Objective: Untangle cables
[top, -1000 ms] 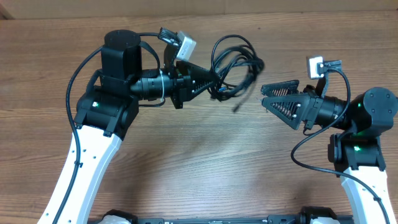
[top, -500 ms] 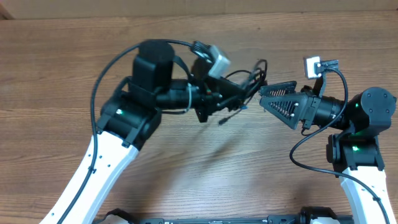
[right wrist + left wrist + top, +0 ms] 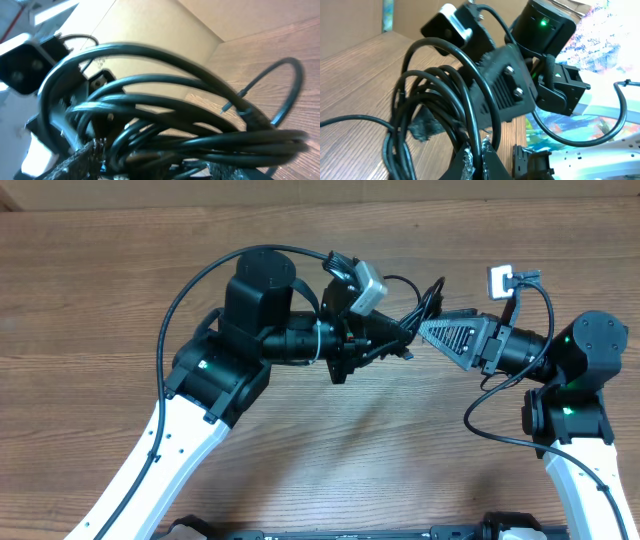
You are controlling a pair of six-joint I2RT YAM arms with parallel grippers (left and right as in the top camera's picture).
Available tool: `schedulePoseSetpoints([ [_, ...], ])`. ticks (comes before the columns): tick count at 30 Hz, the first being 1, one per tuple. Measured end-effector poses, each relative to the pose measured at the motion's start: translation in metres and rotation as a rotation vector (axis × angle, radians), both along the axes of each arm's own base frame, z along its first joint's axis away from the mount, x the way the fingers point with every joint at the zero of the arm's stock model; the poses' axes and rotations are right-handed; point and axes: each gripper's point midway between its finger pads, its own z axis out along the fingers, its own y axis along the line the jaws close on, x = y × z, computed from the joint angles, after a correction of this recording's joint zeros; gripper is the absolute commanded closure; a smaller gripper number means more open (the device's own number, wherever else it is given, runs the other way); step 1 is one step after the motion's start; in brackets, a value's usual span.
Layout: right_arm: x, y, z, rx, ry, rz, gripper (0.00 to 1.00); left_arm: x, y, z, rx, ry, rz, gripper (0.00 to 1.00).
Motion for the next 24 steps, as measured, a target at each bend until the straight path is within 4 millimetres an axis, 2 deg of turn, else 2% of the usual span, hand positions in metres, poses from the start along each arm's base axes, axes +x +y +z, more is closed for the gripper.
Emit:
schedulePoseSetpoints([
  [3,0.005,-0.002,0.0,0.013,0.026,-0.029,0.26,-0.009,-0.007,0.0,0.002,-0.003,-0.027,0.96],
  [5,0.008,-0.003,0.001,0.027,0.057,-0.047,0.33,-0.018,-0.014,-0.001,0.006,-0.012,-0.055,0.96],
  [8,0.009,-0.004,0.001,0.04,0.083,-0.058,0.83,-0.026,-0.02,-0.002,0.011,-0.033,-0.08,0.96],
  [10,0.01,-0.004,0.001,0.044,0.09,-0.059,0.96,-0.025,-0.021,-0.002,0.013,-0.037,-0.076,0.96],
  [19,0.01,-0.004,0.001,0.05,0.106,-0.063,0.96,-0.022,-0.022,-0.001,0.007,-0.048,-0.069,0.96],
  [22,0.01,-0.005,0.0,0.05,0.112,-0.06,0.96,-0.009,-0.013,-0.001,0.006,-0.023,-0.02,0.96],
  [24,0.01,-0.009,-0.001,0.049,0.118,-0.062,0.96,0.007,-0.002,0.0,-0.002,0.026,0.042,0.96],
])
